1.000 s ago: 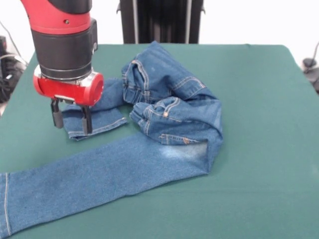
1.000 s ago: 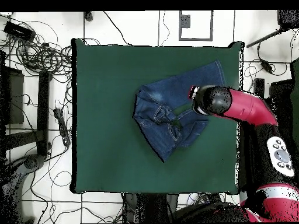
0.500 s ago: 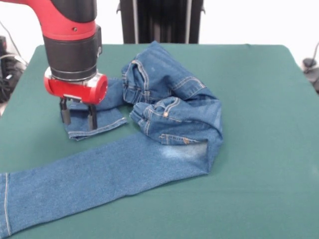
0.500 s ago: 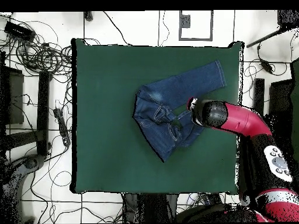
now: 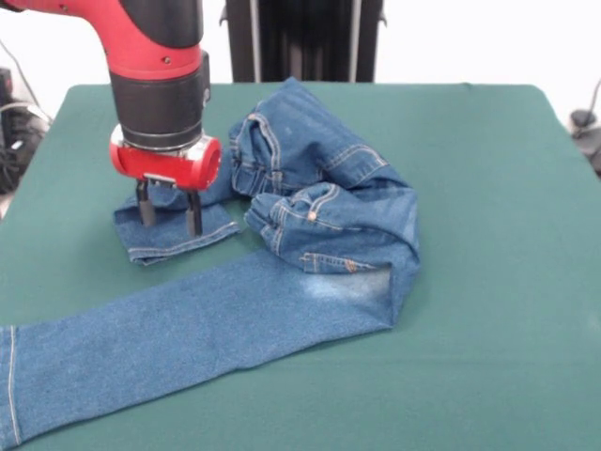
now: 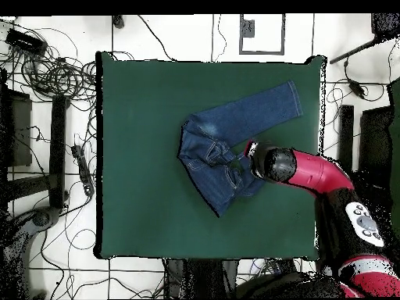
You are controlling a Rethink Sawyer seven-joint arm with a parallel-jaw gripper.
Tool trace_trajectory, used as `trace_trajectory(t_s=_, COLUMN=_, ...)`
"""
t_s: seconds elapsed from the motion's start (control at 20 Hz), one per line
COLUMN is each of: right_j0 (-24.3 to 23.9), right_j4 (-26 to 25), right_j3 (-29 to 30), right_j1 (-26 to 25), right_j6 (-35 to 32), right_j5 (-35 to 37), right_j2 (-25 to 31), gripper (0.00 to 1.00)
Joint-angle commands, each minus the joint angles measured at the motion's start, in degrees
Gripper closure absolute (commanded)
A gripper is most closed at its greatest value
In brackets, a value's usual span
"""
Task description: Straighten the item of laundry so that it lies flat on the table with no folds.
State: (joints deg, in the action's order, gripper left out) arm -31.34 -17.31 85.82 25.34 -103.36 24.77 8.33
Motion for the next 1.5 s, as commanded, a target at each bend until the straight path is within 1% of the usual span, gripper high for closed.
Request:
trace_trajectory(t_s=0.05, right_j0=1.9, right_j4=-1.9, right_j3=6.3, right_j1=-5.6, right_j6=-6.1, right_j5=-4.8, right_j2=1.0, gripper=0.00)
trace_trajectory(t_s=0.65, right_j0=3.6, right_j4=-1.2, right_j3=4.0, right_j1=-10.5, right_j6=-7.3, right_j5=-8.7, right_j2=-0.8, gripper=0.00)
trace_trajectory(t_s=0.95, right_j0=4.3, right_j4=-0.9, right_j3=2.7, right_j1=-13.8, right_j6=-8.7, right_j5=-12.1, right_j2=-1.8, gripper=0.00)
trace_trajectory(t_s=1.1, right_j0=4.1, right_j4=-0.7, right_j3=2.7, right_j1=-14.2, right_j6=-9.0, right_j5=-14.3, right_j2=-1.6, gripper=0.00)
trace_trajectory(t_s=1.15, right_j0=3.7, right_j4=-0.3, right_j3=3.2, right_j1=-14.2, right_j6=-9.6, right_j5=-16.1, right_j2=-1.4, gripper=1.00)
trace_trajectory(t_s=1.25, right_j0=3.8, right_j4=-0.6, right_j3=3.4, right_j1=-14.1, right_j6=-10.0, right_j5=-17.5, right_j2=-1.6, gripper=1.00)
trace_trajectory(t_s=1.3, right_j0=3.9, right_j4=-0.4, right_j3=3.4, right_j1=-14.0, right_j6=-9.9, right_j5=-17.0, right_j2=-1.7, gripper=1.00)
trace_trajectory(t_s=1.35, right_j0=4.0, right_j4=-0.3, right_j3=3.1, right_j1=-13.9, right_j6=-8.9, right_j5=-14.9, right_j2=-1.5, gripper=1.00)
trace_trajectory(t_s=1.5, right_j0=4.6, right_j4=0.7, right_j3=3.4, right_j1=-13.3, right_j6=-9.4, right_j5=-13.6, right_j2=-2.1, gripper=1.00)
